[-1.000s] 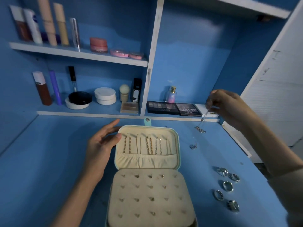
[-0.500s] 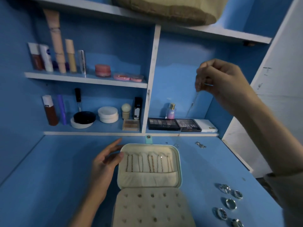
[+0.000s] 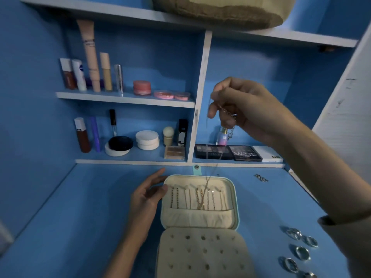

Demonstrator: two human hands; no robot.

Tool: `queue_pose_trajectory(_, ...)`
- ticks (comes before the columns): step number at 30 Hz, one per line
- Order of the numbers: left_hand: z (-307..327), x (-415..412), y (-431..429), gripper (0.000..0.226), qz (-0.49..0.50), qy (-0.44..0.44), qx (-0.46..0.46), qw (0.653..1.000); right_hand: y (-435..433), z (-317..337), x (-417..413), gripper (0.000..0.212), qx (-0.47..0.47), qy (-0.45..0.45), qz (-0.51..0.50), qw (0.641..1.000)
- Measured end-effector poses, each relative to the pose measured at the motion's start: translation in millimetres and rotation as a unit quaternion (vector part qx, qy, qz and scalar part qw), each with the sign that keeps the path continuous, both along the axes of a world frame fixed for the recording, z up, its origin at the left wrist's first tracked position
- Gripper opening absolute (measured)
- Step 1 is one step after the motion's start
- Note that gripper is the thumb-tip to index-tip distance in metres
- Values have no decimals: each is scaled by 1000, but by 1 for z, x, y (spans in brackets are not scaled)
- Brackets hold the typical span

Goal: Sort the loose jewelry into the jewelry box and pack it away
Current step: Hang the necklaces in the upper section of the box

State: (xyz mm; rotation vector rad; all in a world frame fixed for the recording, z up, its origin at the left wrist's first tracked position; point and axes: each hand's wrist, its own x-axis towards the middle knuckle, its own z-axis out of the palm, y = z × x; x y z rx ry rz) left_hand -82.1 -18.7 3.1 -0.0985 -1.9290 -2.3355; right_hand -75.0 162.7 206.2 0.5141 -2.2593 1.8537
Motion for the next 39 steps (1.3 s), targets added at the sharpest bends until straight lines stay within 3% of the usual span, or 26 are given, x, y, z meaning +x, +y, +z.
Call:
queue_pose_trajectory(15,-1,0,-1,41,1,25,-3,1000,-34,-59,-19,30,46,-108,183,976)
queue_pose_trajectory(21,1,0,-1,40,-5,28,-2,1000,-42,-78,-35,30,106,-102,155,977)
queue_pose_trajectory(24,0,0,-1,40,-11,31,-2,999,-40,-86,-38,29,212,-89,104,968)
queue_pose_trajectory(30,-1,-2,0,41,-4,27,9,1000,-37,-86,-23,24,391,-62,73,915)
queue_pose_trajectory(39,-3,-3,-1,39,-4,27,7,1000,-40,-95,-10,18,373,-15,122,920)
